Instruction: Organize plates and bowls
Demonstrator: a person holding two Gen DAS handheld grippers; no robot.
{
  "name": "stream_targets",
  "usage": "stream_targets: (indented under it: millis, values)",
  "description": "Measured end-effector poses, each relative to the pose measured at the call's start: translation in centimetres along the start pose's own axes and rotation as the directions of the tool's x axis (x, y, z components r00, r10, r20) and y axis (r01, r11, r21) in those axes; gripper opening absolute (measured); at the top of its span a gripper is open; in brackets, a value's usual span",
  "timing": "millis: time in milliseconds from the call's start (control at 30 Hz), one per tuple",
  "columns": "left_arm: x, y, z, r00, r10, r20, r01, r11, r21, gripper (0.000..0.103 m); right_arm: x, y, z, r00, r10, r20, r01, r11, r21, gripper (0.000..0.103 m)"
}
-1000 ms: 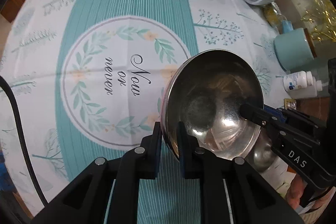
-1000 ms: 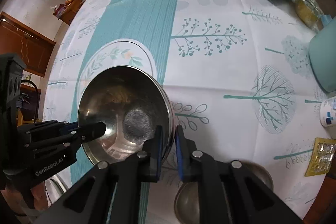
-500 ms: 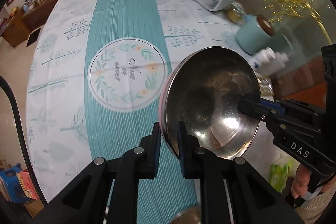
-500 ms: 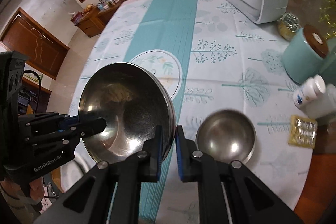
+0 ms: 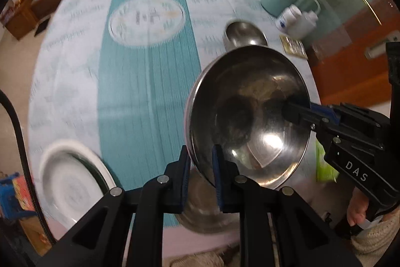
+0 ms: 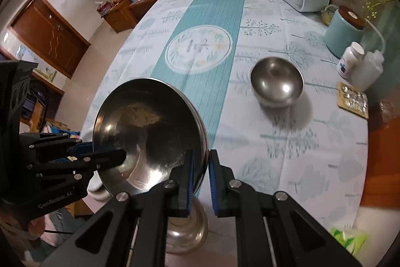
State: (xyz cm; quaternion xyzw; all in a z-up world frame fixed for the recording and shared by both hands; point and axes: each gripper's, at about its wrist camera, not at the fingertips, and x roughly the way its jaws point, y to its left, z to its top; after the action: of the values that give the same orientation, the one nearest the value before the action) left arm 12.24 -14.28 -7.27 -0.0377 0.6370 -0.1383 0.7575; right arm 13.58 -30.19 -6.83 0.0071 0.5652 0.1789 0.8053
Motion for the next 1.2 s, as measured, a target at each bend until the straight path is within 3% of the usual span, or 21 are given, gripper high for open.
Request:
stream_targets:
  millis: [167, 367, 700, 833, 1200]
  values:
    - [2.2, 0.1, -5.2, 0.999, 0.0, -0.045, 0.0, 1.0, -0.016, 0.016, 0.6, 1.3, -4.2, 1.0, -0.022, -0.019, 0.021, 0.999, -0.038, 0.011]
    - [4.6, 0.3, -9.2, 0.997, 0.001, -0.08, -0.001, 1.0, -0.005, 0.016, 2.5, 1.9, -7.8, 0.997, -0.011, -0.081, 0.007, 0.999, -0.05, 0.011]
    - [6.9, 0.3, -10.8, 0.996, 0.002, -0.09, -0.004, 1.0, -0.012, 0.016, 5.2, 0.8, -10.8, 0.985, 0.013, -0.17, -0.012, 1.0, 0.002, 0.011]
    - [8.0, 0.3, -11.2, 0.993, 0.038, -0.115, -0.038, 0.999, 0.006, 0.016, 5.9, 0.8, -11.3, 0.982, 0.018, -0.189, -0.018, 1.0, 0.004, 0.011]
    - [9.7, -0.1, -10.9, 0.987, 0.06, -0.149, -0.057, 0.998, 0.021, 0.016, 8.0, 1.0, -12.1, 0.971, -0.019, -0.24, 0.013, 1.0, -0.028, 0.011]
